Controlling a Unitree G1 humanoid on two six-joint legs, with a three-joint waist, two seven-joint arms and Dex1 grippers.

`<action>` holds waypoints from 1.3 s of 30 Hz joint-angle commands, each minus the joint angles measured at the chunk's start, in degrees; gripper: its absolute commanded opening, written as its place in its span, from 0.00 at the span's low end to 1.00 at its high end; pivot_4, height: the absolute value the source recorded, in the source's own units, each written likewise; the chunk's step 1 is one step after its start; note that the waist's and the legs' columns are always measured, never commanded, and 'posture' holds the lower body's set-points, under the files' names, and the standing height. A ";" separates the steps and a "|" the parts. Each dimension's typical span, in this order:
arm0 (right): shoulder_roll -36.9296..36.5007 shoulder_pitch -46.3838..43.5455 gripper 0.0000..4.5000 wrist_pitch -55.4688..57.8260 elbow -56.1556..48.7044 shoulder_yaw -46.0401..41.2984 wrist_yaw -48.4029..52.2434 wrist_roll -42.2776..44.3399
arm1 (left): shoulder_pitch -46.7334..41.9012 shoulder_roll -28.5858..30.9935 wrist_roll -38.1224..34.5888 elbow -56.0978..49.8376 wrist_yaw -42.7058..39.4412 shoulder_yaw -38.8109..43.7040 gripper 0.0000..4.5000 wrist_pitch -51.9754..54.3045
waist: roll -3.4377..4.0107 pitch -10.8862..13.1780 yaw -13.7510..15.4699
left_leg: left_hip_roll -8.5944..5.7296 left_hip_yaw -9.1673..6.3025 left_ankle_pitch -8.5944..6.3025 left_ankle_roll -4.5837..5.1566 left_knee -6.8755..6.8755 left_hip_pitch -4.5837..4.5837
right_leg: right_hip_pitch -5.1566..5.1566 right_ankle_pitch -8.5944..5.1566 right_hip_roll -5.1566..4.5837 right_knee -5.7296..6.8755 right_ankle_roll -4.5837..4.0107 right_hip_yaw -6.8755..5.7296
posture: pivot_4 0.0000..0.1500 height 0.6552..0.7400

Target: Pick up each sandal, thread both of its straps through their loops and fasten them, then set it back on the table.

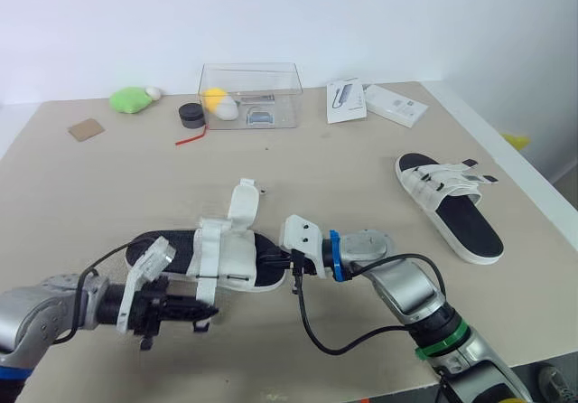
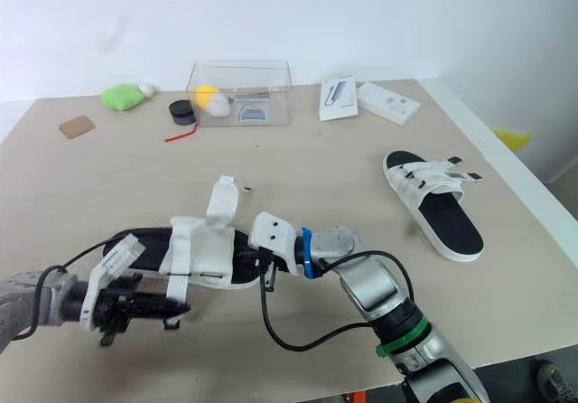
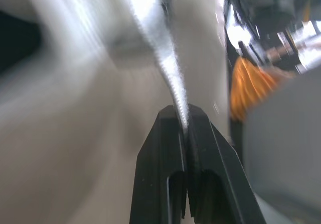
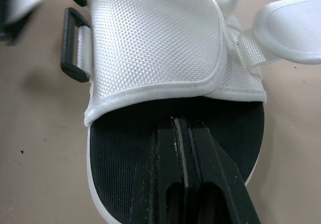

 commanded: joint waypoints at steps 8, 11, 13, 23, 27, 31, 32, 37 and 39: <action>-0.46 1.44 0.00 1.94 2.09 2.64 0.91 -1.17 | 1.57 -0.22 1.84 -2.92 1.38 0.23 0.01 -3.87 | 0.00 -0.01 0.06 | -0.01 0.02 0.00 0.00 0.02 0.02 | 0.02 -0.10 0.00 0.00 -0.19 -0.01 | 1.00 1.00; -0.50 1.58 0.00 1.87 2.11 2.71 1.09 -1.09 | 3.38 -1.18 3.91 -5.02 4.29 1.55 0.20 -6.47 | 0.00 -0.01 0.04 | 0.01 0.01 -0.01 -0.01 0.01 0.02 | 0.01 -0.10 0.00 0.00 -0.18 0.01 | 1.00 1.00; -0.56 1.58 0.00 1.95 2.11 2.76 1.34 -0.99 | 6.23 -1.18 4.53 -7.18 5.25 3.37 0.41 -8.06 | 0.00 -0.01 0.03 | 0.04 0.01 -0.03 -0.05 0.01 0.02 | 0.01 -0.10 0.00 0.00 -0.18 0.02 | 1.00 1.00; -1.10 1.14 0.00 1.93 2.28 3.64 3.43 -0.77 | 21.31 -3.13 28.39 -5.05 0.44 12.36 0.85 -51.40 | 0.06 -0.09 0.10 | 0.06 0.04 -0.13 -0.21 0.00 0.10 | 0.00 -0.24 -0.03 0.00 -0.26 0.07 | 1.00 1.00; -1.05 0.95 0.00 2.13 2.24 3.96 3.78 -0.80 | 17.94 -5.01 36.57 4.21 0.02 12.64 0.85 -76.46 | 0.14 -0.18 0.18 | 0.06 0.13 -0.14 -0.23 -0.01 0.10 | 0.01 -0.26 -0.05 -0.01 -0.30 0.05 | 1.00 1.00; -1.25 0.95 0.00 1.92 2.08 4.05 4.02 -0.97 | 11.87 -6.66 43.44 15.48 3.41 11.81 0.85 -100.34 | 0.08 -0.30 0.18 | 0.12 0.15 -0.15 -0.23 -0.02 0.08 | 0.02 -0.26 -0.09 -0.01 -0.31 0.01 | 1.00 1.00; -1.28 0.99 0.00 1.99 2.03 4.02 4.00 -0.98 | 10.56 -6.91 44.63 18.41 4.32 11.43 0.85 -106.58 | 0.15 -0.36 0.18 | 0.17 0.18 -0.17 -0.24 -0.03 0.08 | 0.01 -0.26 -0.10 -0.02 -0.30 0.03 | 1.00 1.00; -1.38 0.97 0.00 1.98 1.99 3.84 3.86 -1.26 | 6.28 -8.02 49.79 29.76 10.81 10.17 0.85 -132.41 | 0.07 -0.53 0.15 | 0.40 0.31 -0.36 -0.39 -0.03 0.08 | 0.01 -0.19 -0.14 -0.03 -0.07 -0.02 | 1.00 1.00; -1.43 0.88 0.00 1.79 2.08 3.83 3.87 -1.43 | 5.47 -8.41 52.27 32.34 13.45 9.81 0.85 -138.02 | 0.07 -0.53 0.15 | 0.47 0.37 -0.39 -0.41 -0.03 0.09 | 0.00 -0.20 -0.16 -0.03 -0.07 -0.03 | 1.00 1.00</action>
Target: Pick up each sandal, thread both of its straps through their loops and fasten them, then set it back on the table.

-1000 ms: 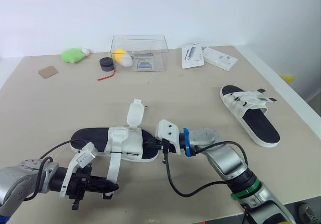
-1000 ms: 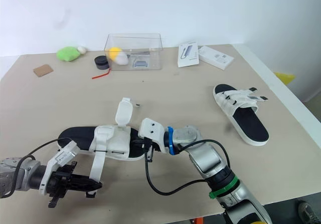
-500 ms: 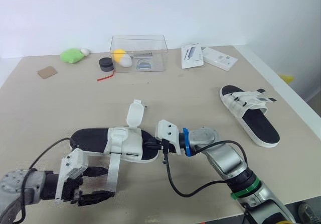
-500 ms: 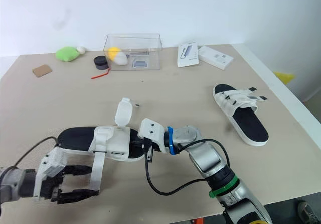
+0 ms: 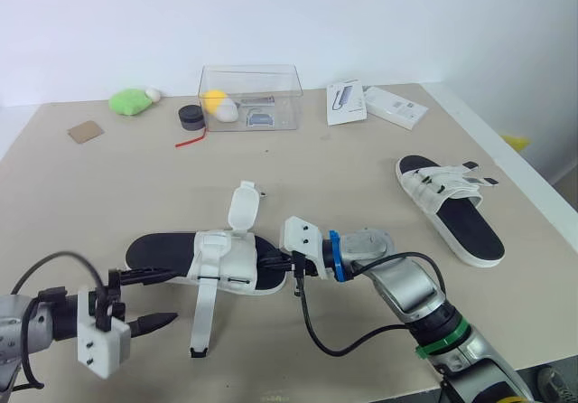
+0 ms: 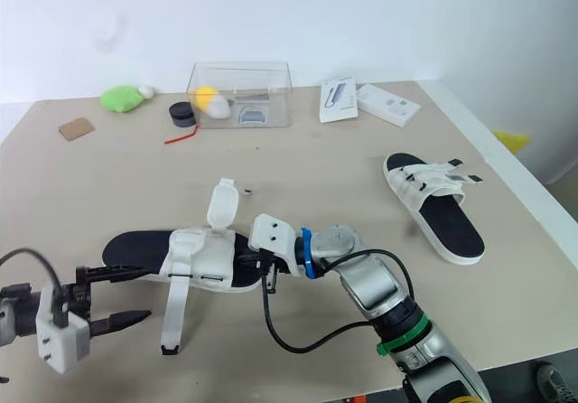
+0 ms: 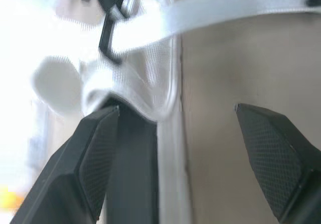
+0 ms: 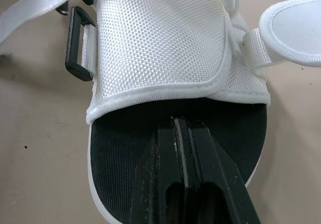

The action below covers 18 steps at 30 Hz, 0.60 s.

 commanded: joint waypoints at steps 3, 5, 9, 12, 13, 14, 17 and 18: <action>-1.23 1.47 0.00 1.46 1.95 3.39 1.64 -1.60 | -1.65 -1.33 6.65 4.94 7.47 -1.07 0.85 -14.11 | -0.02 -0.04 0.03 | 0.03 0.09 -0.01 0.01 0.00 0.02 | 0.00 0.00 -0.01 0.00 0.00 -0.03 | 1.00 1.00; -1.21 1.29 0.00 1.38 2.11 3.41 1.70 -1.65 | -2.00 -2.21 8.92 4.42 9.50 -2.76 0.85 -14.90 | -0.02 -0.08 0.03 | 0.05 0.14 -0.01 0.01 0.03 0.04 | 0.01 0.02 -0.01 0.00 0.02 -0.02 | 1.00 1.00; -1.38 1.03 0.00 1.15 2.12 3.53 1.84 -1.89 | -3.06 -4.84 13.13 0.98 13.54 -5.04 0.85 -13.73 | -0.01 -0.16 0.02 | 0.02 0.41 -0.02 0.00 0.03 0.24 | 0.12 0.06 0.03 0.00 0.10 0.08 | 1.00 1.00; -1.42 1.06 0.00 1.26 2.00 3.50 1.81 -1.91 | -3.33 -5.51 16.10 -0.41 15.64 -6.90 0.85 -13.23 | -0.03 -0.21 0.02 | 0.03 0.48 -0.03 -0.02 0.02 0.36 | 0.18 0.06 0.05 0.00 0.12 0.15 | 1.00 1.00; -1.41 1.06 0.00 1.28 1.98 3.50 1.79 -1.95 | -3.32 -5.44 16.86 -0.64 16.33 -7.42 0.85 -13.07 | -0.03 -0.21 0.02 | 0.03 0.51 -0.03 -0.02 0.02 0.40 | 0.20 0.06 0.05 0.01 0.13 0.18 | 1.00 1.00; -1.42 1.05 0.00 1.24 1.97 3.49 1.78 -2.03 | -3.29 -5.11 17.38 -0.81 17.05 -7.99 0.85 -13.04 | -0.02 -0.22 0.02 | 0.03 0.52 -0.03 -0.02 0.01 0.42 | 0.21 0.06 0.06 0.00 0.13 0.20 | 1.00 1.00; -1.47 1.02 0.00 1.14 2.03 3.45 1.79 -2.16 | -3.14 -3.64 17.98 -1.20 19.28 -9.91 0.85 -12.85 | -0.03 -0.23 0.02 | 0.03 0.55 -0.04 -0.03 0.01 0.44 | 0.21 0.06 0.06 0.00 0.14 0.23 | 1.00 1.00; -1.46 1.01 0.00 1.13 2.07 3.44 1.79 -2.16 | -3.03 -3.13 18.15 -1.38 19.94 -10.55 0.85 -12.82 | -0.03 -0.23 0.01 | 0.03 0.55 -0.04 -0.03 0.00 0.44 | 0.21 0.06 0.05 0.01 0.14 0.23 | 1.00 1.00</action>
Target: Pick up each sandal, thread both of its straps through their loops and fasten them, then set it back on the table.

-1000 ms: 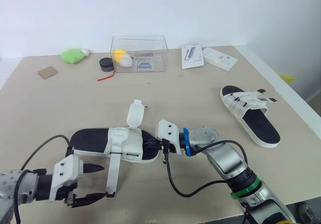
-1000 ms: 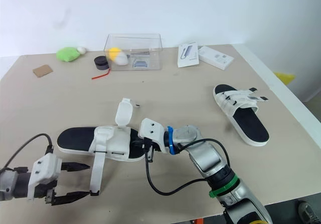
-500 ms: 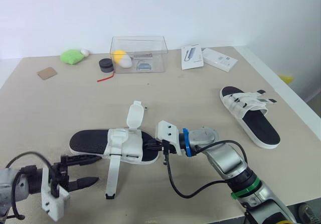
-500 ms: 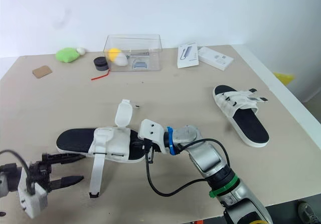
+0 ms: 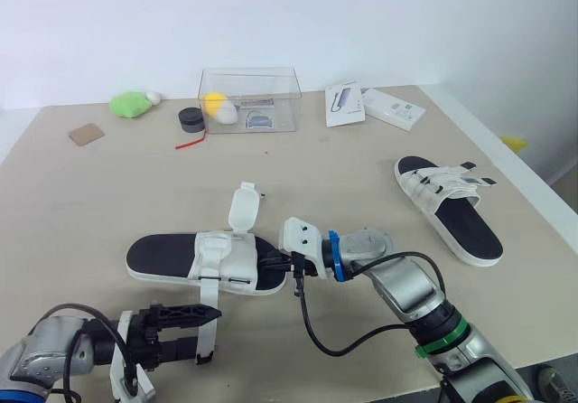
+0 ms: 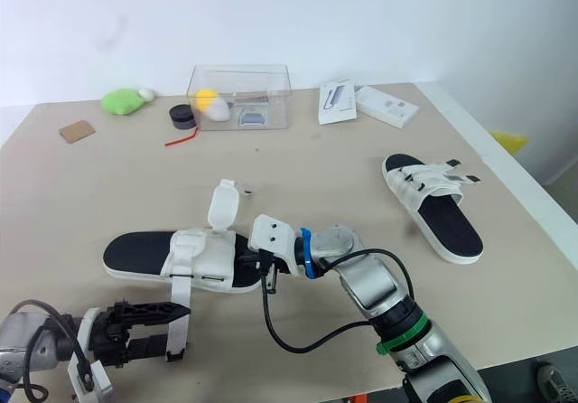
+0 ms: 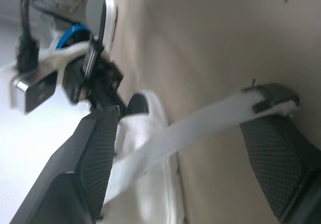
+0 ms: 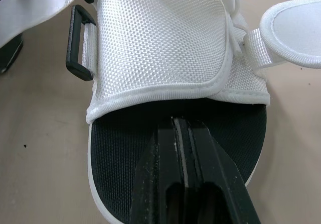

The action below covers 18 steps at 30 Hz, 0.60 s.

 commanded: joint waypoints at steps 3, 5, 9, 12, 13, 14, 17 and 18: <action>-1.29 1.22 0.00 1.15 2.00 3.13 1.74 -1.58 | 0.69 3.40 1.34 -1.90 3.94 -2.94 0.85 0.09 | 0.04 -0.03 0.00 | 0.00 0.03 0.00 0.00 -0.01 0.02 | 0.00 0.00 0.00 0.00 0.01 0.02 | 1.00 1.00; -1.14 1.12 0.00 1.05 2.19 3.16 1.68 -1.63 | 0.88 4.36 1.62 -1.96 5.00 -3.98 0.74 0.42 | 0.04 -0.03 0.00 | 0.00 0.06 -0.01 -0.01 -0.01 0.03 | 0.00 0.00 -0.01 0.00 0.02 0.05 | 1.00 1.00; -0.81 1.08 0.00 0.99 2.40 3.21 1.50 -1.65 | 1.04 5.35 1.24 -1.63 7.59 -5.35 0.35 0.87 | 0.05 -0.04 0.00 | 0.01 0.09 -0.01 -0.01 -0.01 0.04 | 0.00 0.00 0.00 0.00 0.03 0.07 | 1.00 1.00; -0.63 1.01 0.00 0.87 2.61 3.20 1.41 -1.67 | 1.26 6.64 -0.68 -2.18 9.28 -7.63 0.06 2.16 | 0.08 -0.06 0.00 | 0.01 0.09 -0.01 -0.01 -0.01 0.06 | 0.00 0.00 -0.01 0.00 0.03 0.07 | 1.00 1.00; -0.61 1.01 0.00 0.86 2.64 3.21 1.40 -1.66 | 1.50 7.44 -2.00 -2.71 9.66 -8.82 0.02 3.61 | 0.12 -0.08 0.00 | 0.02 0.09 -0.01 -0.01 -0.02 0.08 | 0.01 0.00 -0.02 0.00 0.03 0.08 | 1.00 1.00; -0.58 0.98 0.00 0.81 2.72 3.22 1.41 -1.66 | 1.78 8.50 -3.95 -3.57 9.87 -10.26 0.02 5.70 | 0.14 -0.09 0.00 | 0.02 0.11 -0.02 -0.01 -0.02 0.10 | 0.02 0.00 -0.01 0.00 0.03 0.09 | 1.00 1.00; -0.50 0.84 0.00 0.62 2.90 3.29 1.48 -1.75 | 2.54 12.98 -13.25 -8.27 8.93 -15.06 0.02 14.37 | 0.12 -0.09 -0.04 | 0.03 0.17 -0.02 -0.02 -0.05 0.11 | 0.01 -0.01 0.01 0.01 0.04 0.13 | 1.00 1.00; -0.47 0.81 0.00 0.57 2.95 3.31 1.51 -1.77 | 2.69 14.72 -15.93 -9.98 7.86 -16.71 0.02 17.03 | 0.12 -0.09 -0.03 | 0.06 0.17 -0.03 -0.03 -0.05 0.12 | 0.00 -0.01 0.00 0.01 0.04 0.14 | 1.00 1.00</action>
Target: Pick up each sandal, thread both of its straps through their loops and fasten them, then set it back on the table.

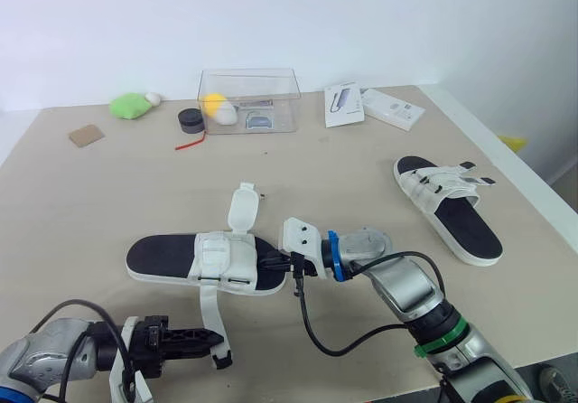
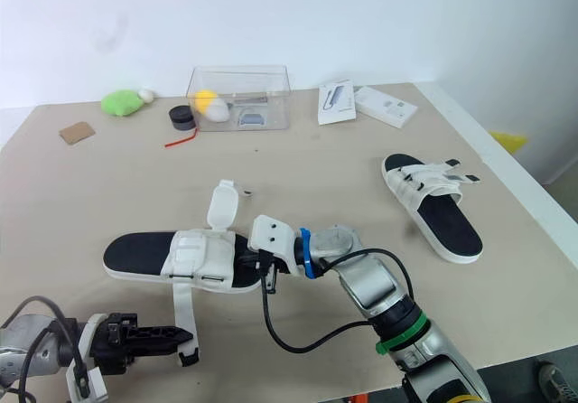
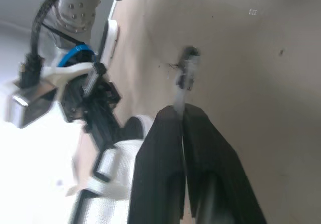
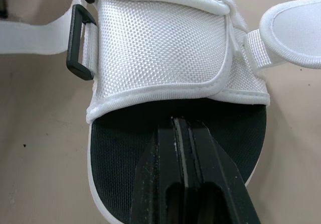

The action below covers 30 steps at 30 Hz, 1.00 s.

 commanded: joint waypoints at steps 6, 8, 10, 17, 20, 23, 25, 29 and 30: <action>-0.53 0.86 0.00 1.20 2.33 3.18 1.35 -1.74 | -0.23 10.50 -34.19 -19.88 -7.72 -7.37 0.02 31.55 | 0.04 0.05 0.00 | 0.02 0.09 0.00 0.00 -0.01 0.03 | -0.02 -0.01 0.11 0.02 0.00 0.07 | 1.00 1.00; -0.45 0.76 0.00 1.25 2.39 3.18 1.33 -1.83 | -1.27 11.04 -40.78 -22.92 -9.55 -6.08 0.02 38.73 | 0.09 0.08 0.00 | 0.03 0.09 0.00 -0.01 -0.01 0.05 | -0.02 -0.01 0.13 0.02 -0.02 0.06 | 1.00 1.00; -0.49 0.74 0.00 1.19 2.37 3.19 1.33 -1.94 | -2.18 10.77 -44.64 -25.05 -11.08 -4.27 0.02 44.42 | 0.10 0.08 -0.01 | 0.03 0.11 0.00 -0.01 -0.01 0.08 | -0.01 -0.01 0.17 0.03 -0.01 0.09 | 1.00 1.00; -0.62 0.35 0.00 0.79 2.56 3.67 0.96 -2.74 | -12.40 12.03 -76.57 -30.22 -9.60 2.99 0.02 80.20 | 0.01 0.12 -0.01 | 0.00 0.00 -0.02 -0.04 0.02 0.07 | 0.00 -0.05 0.38 0.03 -0.04 0.14 | 1.00 1.00; -0.72 0.05 0.00 0.58 2.66 4.19 0.96 -3.10 | -16.64 10.38 -84.66 -23.87 -10.10 5.76 0.02 92.28 | 0.16 0.17 -0.14 | -0.08 -0.02 -0.02 -0.04 0.01 0.13 | 0.02 -0.05 0.44 0.03 -0.05 0.22 | 1.00 1.00; -1.00 -0.12 0.00 0.44 2.83 5.06 1.35 -3.82 | -21.08 8.09 -88.55 -18.18 -11.14 8.02 0.02 101.83 | 0.09 0.15 -0.12 | -0.06 -0.10 -0.03 -0.04 -0.03 0.12 | 0.02 -0.12 0.57 0.03 -0.11 0.22 | 1.00 1.00; -1.02 -0.12 0.00 0.32 2.75 5.25 1.47 -4.02 | -23.99 6.76 -90.33 -14.19 -12.34 8.93 0.02 107.97 | 0.07 0.14 -0.09 | -0.01 -0.20 -0.04 -0.07 -0.03 0.11 | 0.02 -0.16 0.66 0.03 -0.17 0.22 | 1.00 1.00; -0.92 -0.03 0.00 0.34 2.59 5.27 1.32 -4.06 | -29.91 2.16 -87.37 -7.17 -13.99 9.72 0.02 114.39 | 0.06 0.13 -0.02 | 0.02 -0.26 -0.05 -0.08 -0.02 0.09 | 0.02 -0.17 0.76 0.05 -0.21 0.22 | 1.00 1.00; -0.82 0.04 0.00 0.47 2.53 5.25 1.19 -4.02 | -31.67 0.63 -86.80 -5.00 -14.29 9.68 0.02 115.90 | 0.06 0.13 -0.02 | 0.02 -0.27 -0.05 -0.08 -0.02 0.09 | 0.02 -0.17 0.77 0.05 -0.21 0.22 | 1.00 1.00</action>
